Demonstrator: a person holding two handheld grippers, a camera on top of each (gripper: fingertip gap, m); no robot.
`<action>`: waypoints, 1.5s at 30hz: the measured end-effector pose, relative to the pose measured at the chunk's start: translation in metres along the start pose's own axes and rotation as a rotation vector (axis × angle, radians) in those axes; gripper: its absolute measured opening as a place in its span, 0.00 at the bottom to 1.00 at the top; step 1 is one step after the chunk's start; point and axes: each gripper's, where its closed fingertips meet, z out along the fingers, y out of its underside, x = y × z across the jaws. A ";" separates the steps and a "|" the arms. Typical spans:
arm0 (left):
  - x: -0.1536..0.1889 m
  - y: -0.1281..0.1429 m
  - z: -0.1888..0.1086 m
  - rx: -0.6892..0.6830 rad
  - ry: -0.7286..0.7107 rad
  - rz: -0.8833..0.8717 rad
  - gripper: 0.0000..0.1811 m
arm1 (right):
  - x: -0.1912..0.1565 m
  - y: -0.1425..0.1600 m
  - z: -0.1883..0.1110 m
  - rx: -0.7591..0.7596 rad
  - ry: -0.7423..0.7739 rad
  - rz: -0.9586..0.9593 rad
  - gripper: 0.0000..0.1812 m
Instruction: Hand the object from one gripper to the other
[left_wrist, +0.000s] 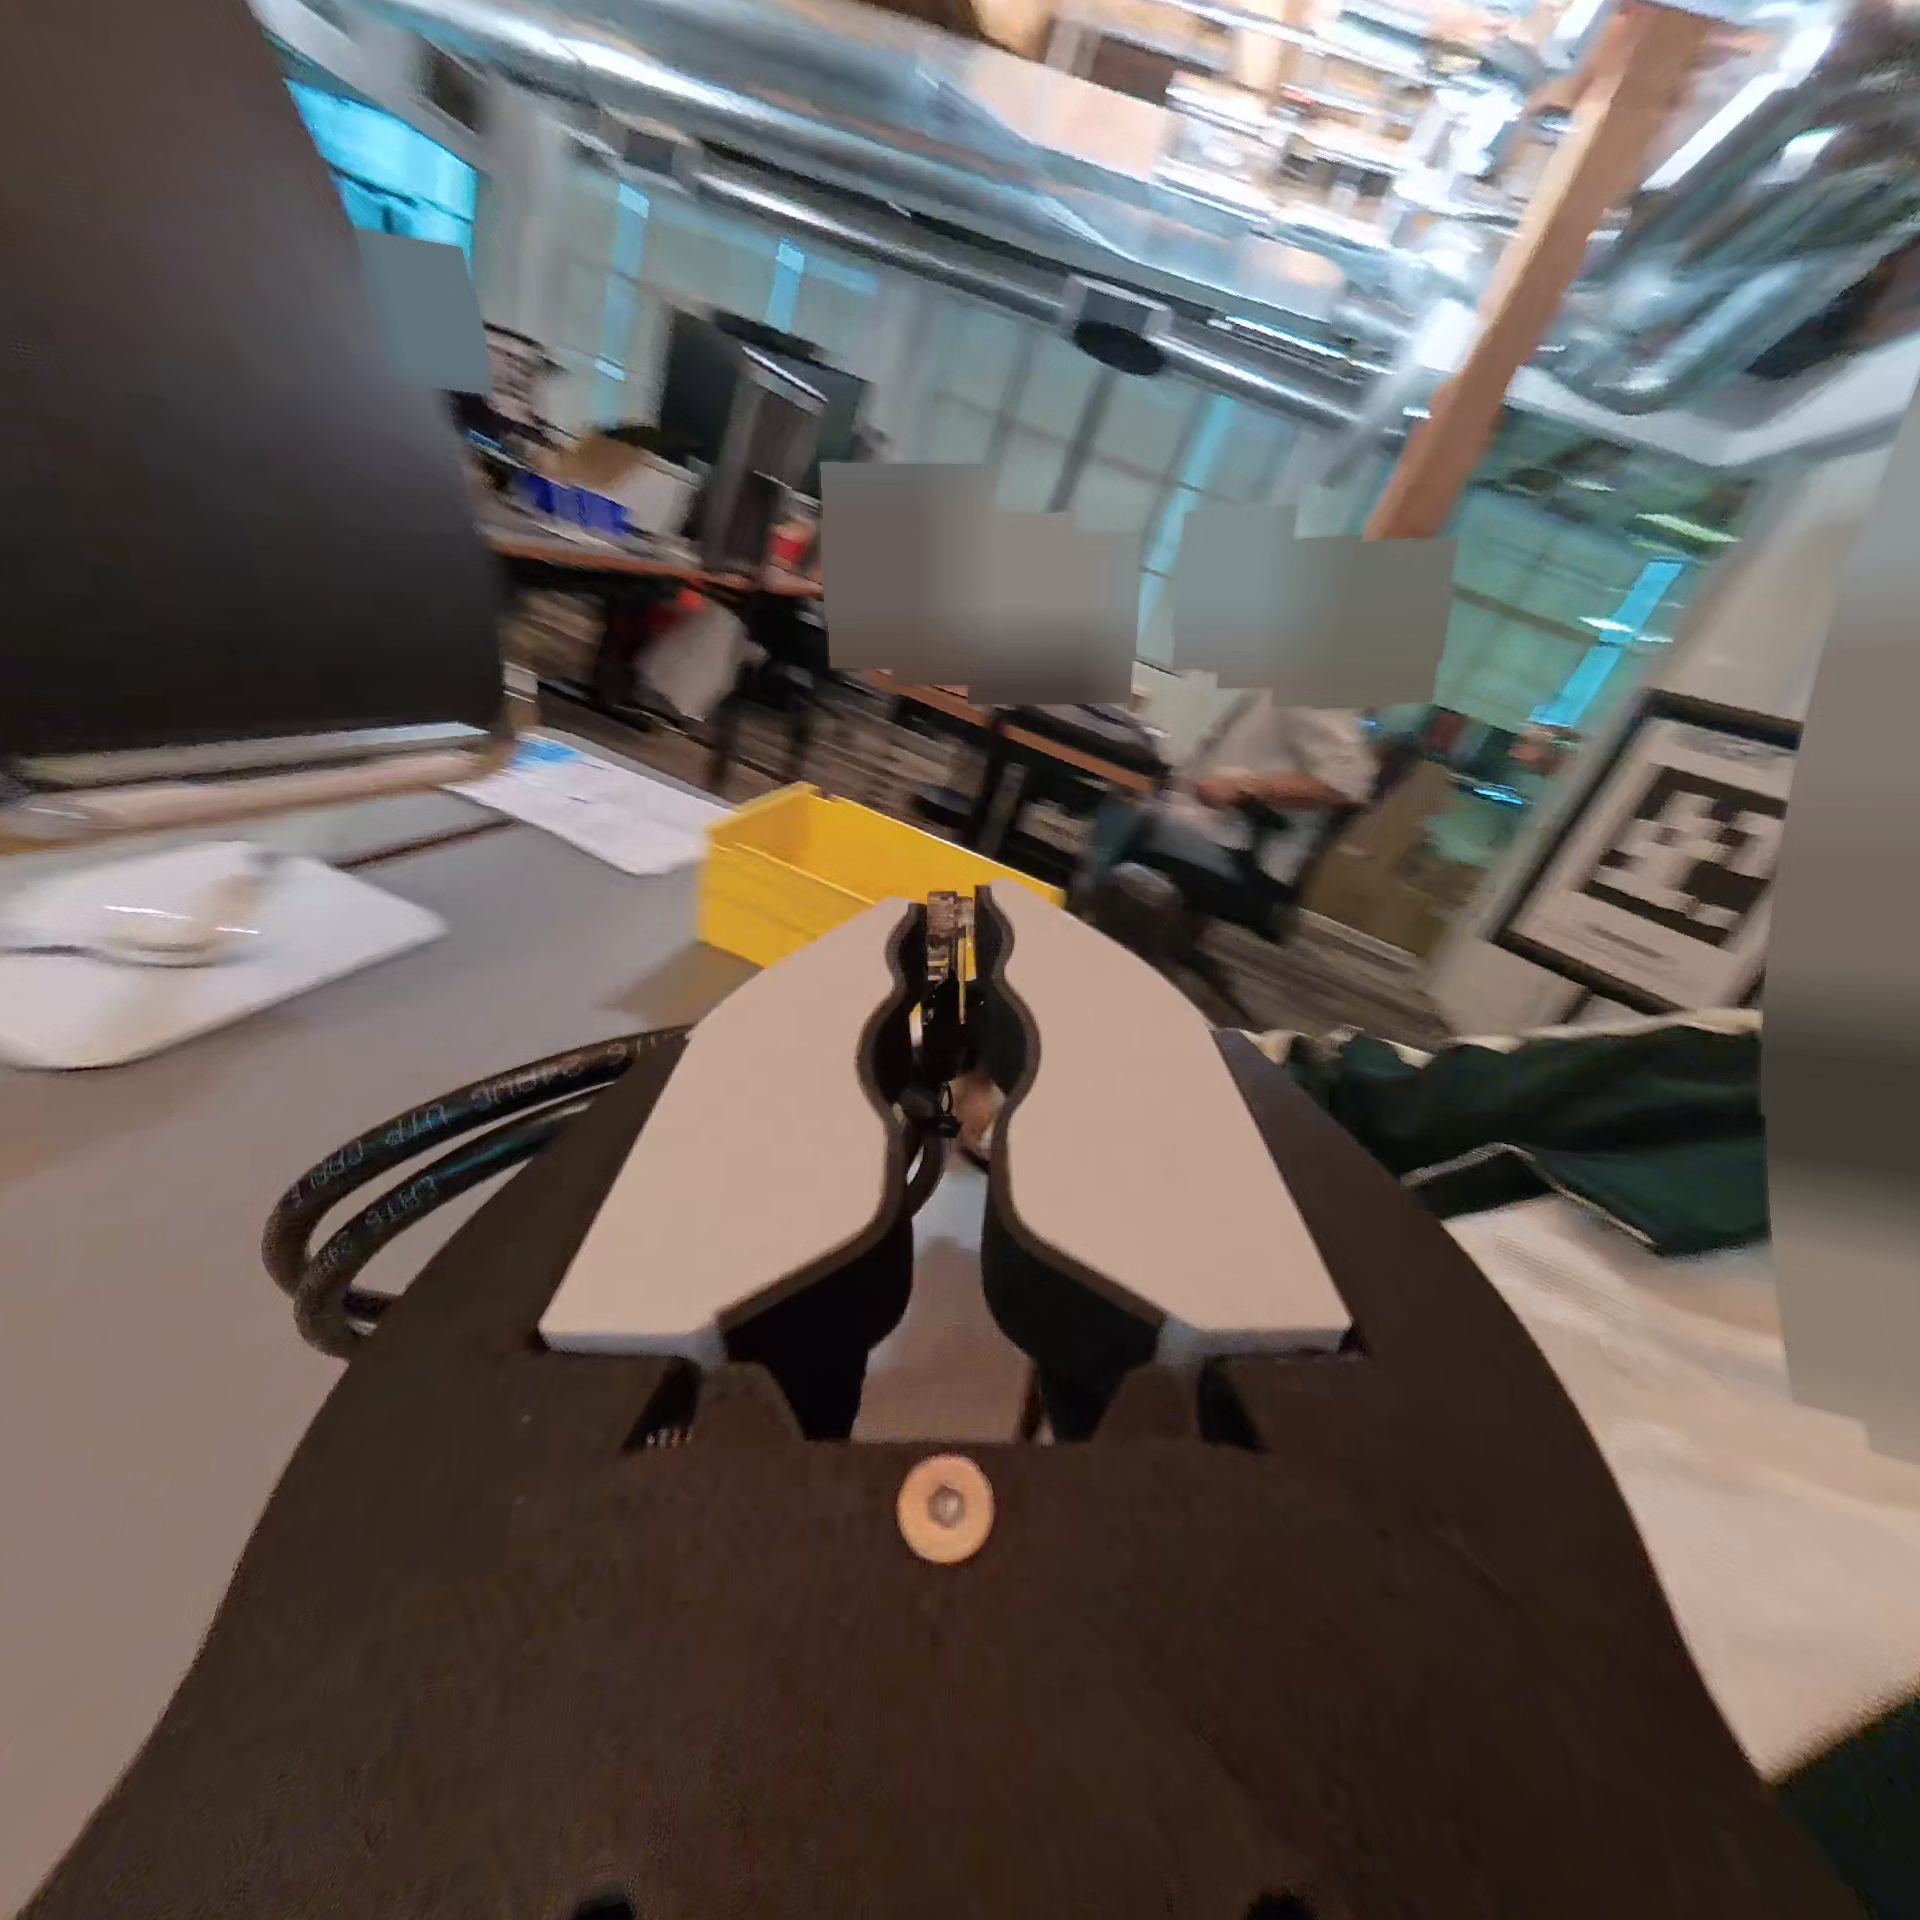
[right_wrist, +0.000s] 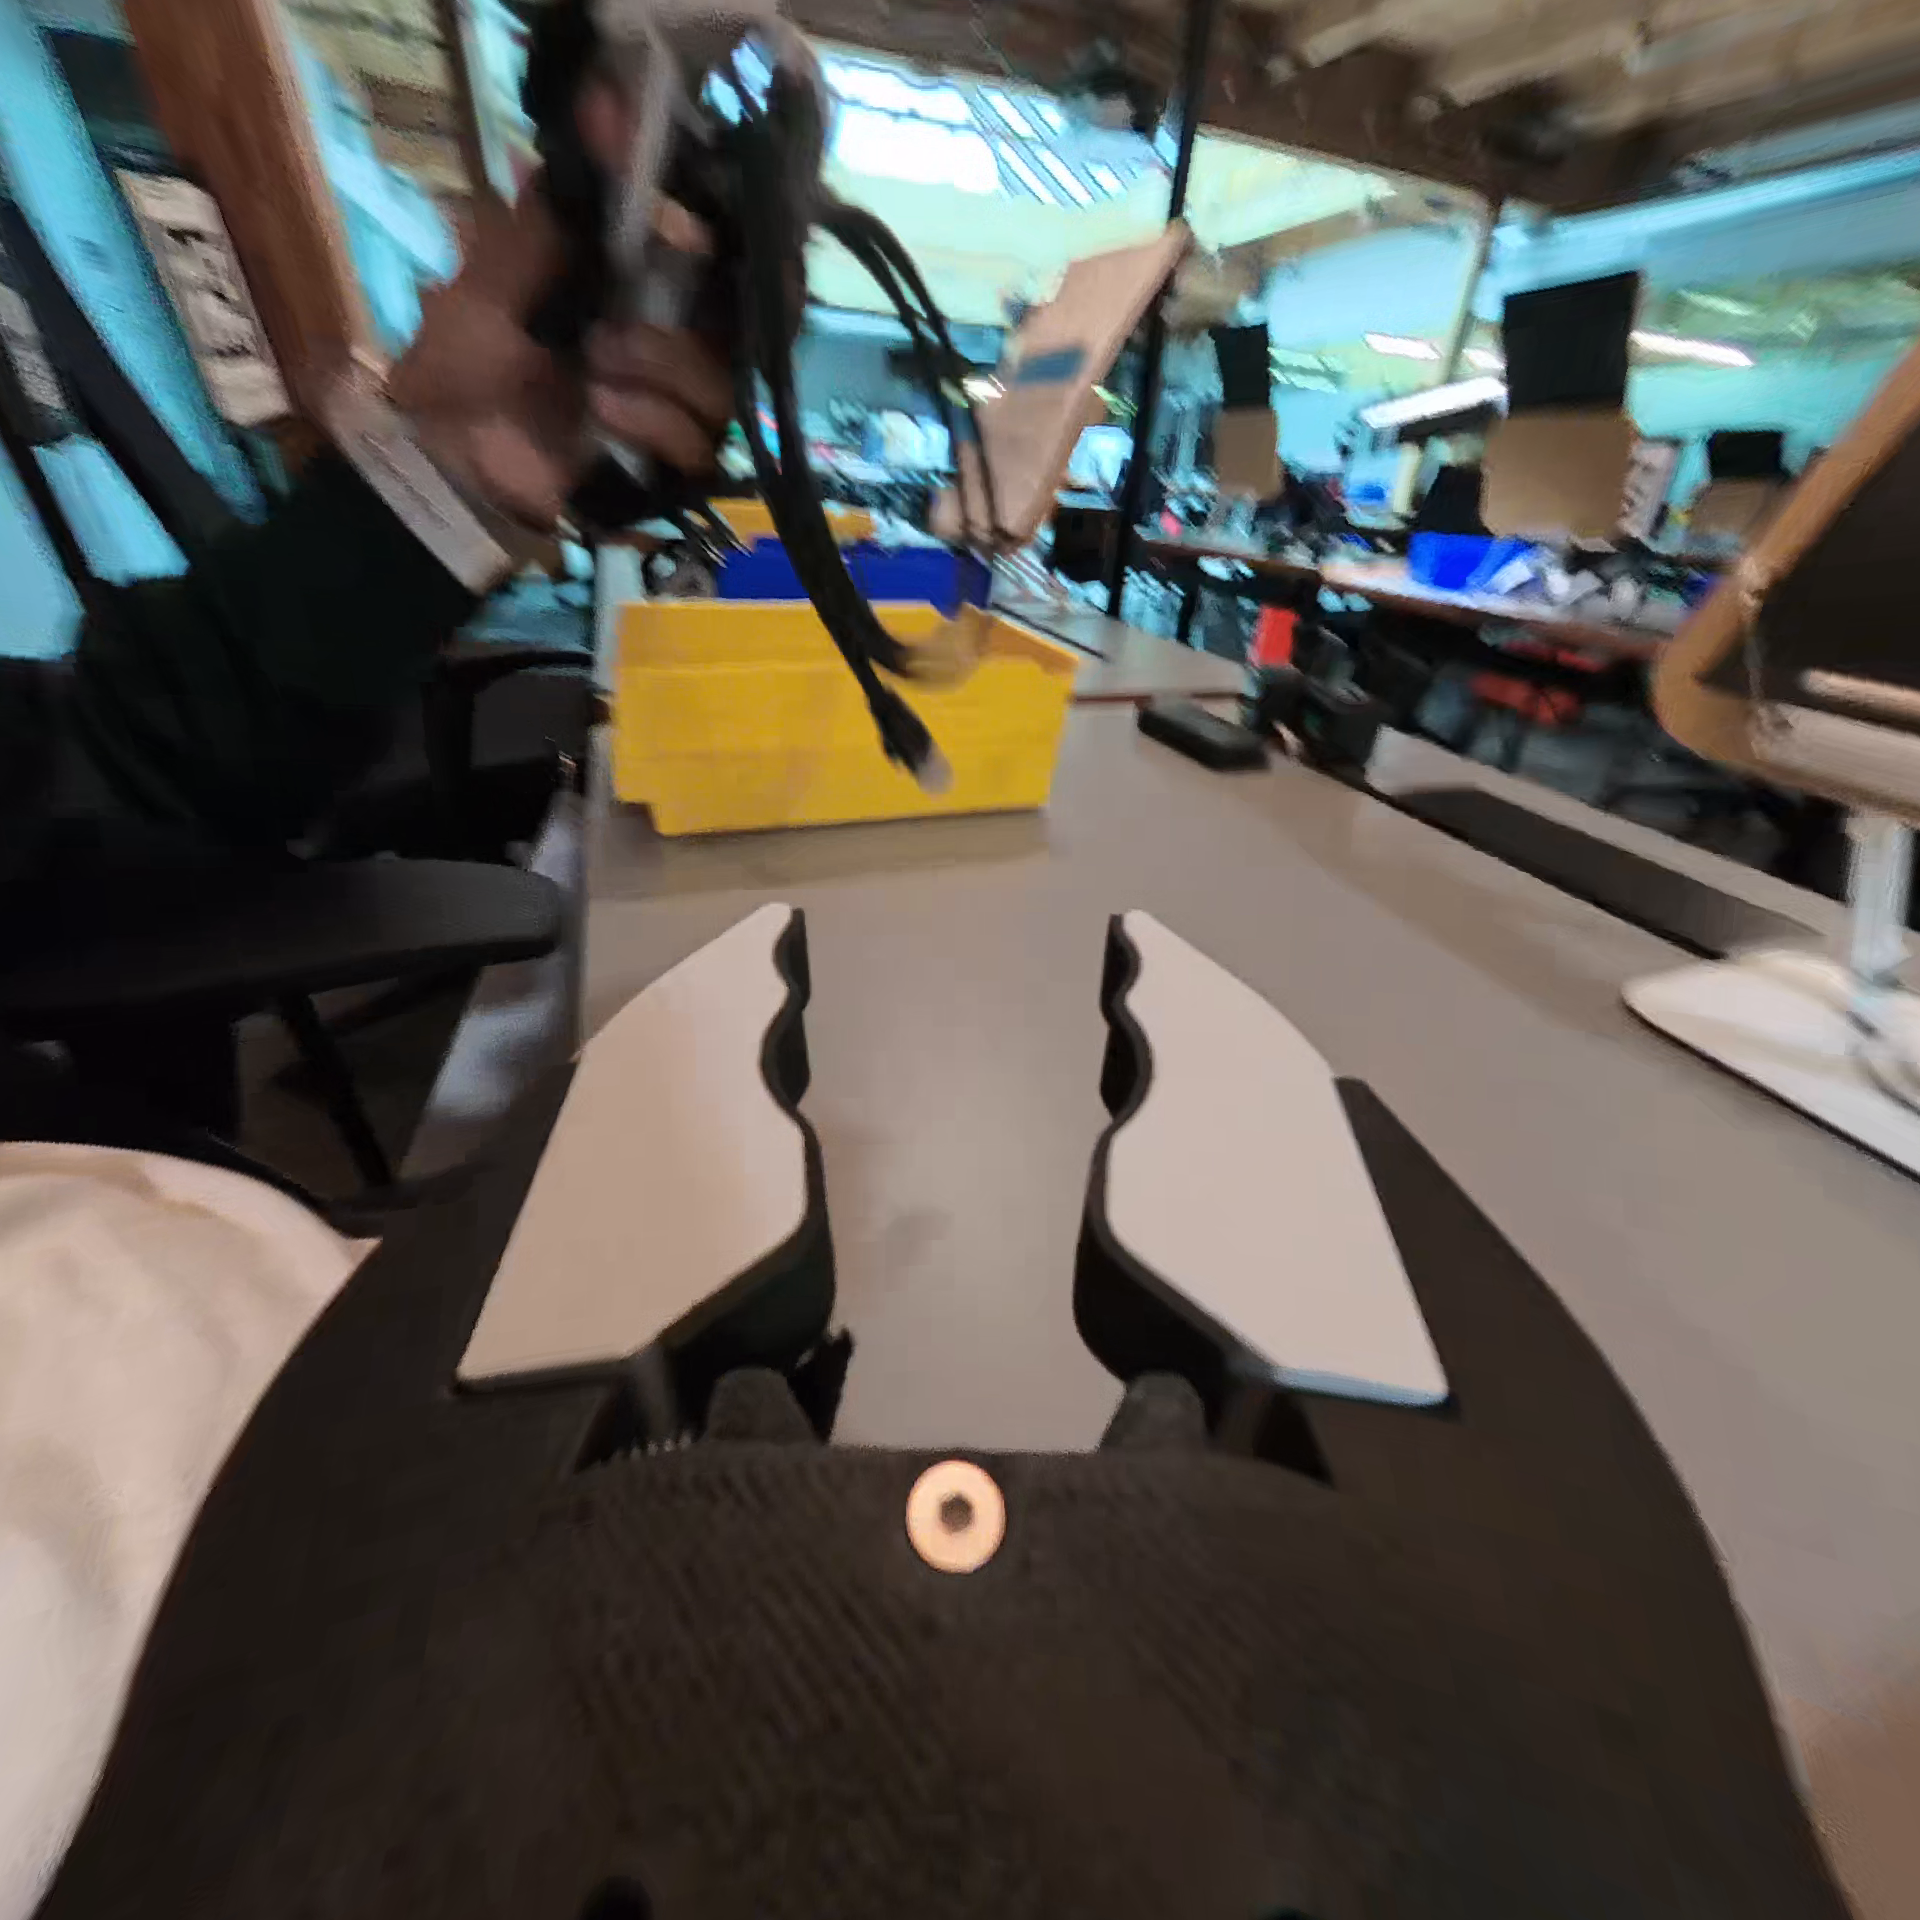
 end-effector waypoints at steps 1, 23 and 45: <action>0.007 0.013 0.018 -0.028 0.070 -0.039 0.04 | -0.008 -0.004 0.000 0.029 -0.047 0.016 0.31; -0.024 0.134 0.106 -0.015 0.126 -0.086 0.32 | -0.054 0.006 -0.002 -0.003 -0.396 0.230 0.04; -0.041 0.194 0.117 -0.240 0.014 0.047 0.02 | -0.091 0.004 0.015 0.022 -0.426 0.220 0.41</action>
